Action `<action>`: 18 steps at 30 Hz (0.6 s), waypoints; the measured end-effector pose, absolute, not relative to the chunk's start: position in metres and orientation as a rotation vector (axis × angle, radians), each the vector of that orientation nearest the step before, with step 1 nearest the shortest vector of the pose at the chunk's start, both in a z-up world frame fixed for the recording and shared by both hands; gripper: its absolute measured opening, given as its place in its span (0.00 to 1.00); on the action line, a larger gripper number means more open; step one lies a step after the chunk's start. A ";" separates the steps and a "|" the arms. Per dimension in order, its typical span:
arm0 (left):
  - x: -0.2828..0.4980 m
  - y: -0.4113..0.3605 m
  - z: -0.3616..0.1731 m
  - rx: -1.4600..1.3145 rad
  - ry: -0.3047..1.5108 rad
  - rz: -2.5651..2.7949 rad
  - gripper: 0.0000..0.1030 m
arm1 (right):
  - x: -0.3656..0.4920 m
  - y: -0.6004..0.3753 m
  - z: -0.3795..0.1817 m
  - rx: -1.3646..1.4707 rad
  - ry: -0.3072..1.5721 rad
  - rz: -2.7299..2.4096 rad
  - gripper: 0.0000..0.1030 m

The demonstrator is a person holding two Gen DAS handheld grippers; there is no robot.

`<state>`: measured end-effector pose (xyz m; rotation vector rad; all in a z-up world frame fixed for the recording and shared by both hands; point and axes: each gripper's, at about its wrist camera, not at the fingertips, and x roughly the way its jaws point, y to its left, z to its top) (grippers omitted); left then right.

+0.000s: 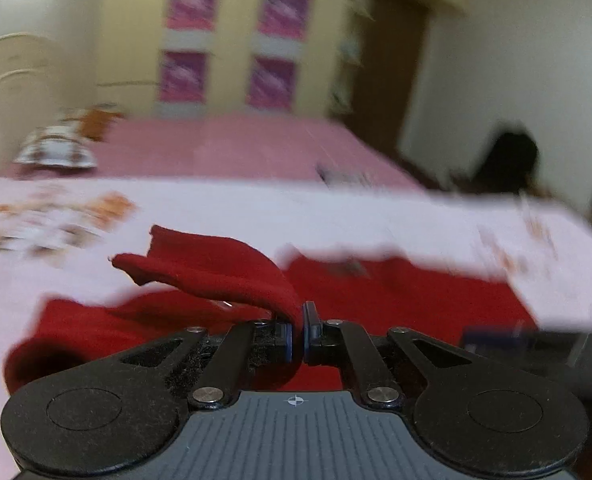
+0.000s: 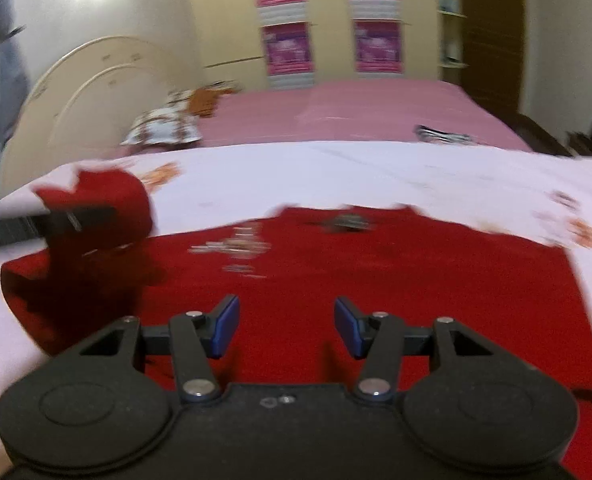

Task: Fold small clothes

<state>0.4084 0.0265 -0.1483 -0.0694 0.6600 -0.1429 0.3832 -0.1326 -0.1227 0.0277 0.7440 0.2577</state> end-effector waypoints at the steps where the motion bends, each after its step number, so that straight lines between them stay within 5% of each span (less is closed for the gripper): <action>1: 0.408 0.013 -0.157 -0.028 0.691 -0.150 0.05 | 0.382 -0.149 -0.126 0.035 0.751 0.232 0.51; 9: 0.402 -0.021 -0.158 0.043 0.786 -0.156 0.05 | 0.378 -0.211 -0.141 0.193 0.815 0.210 0.52; 18: 0.384 0.056 -0.130 -0.087 0.790 0.029 0.05 | 0.388 -0.184 -0.133 0.238 0.809 0.363 0.62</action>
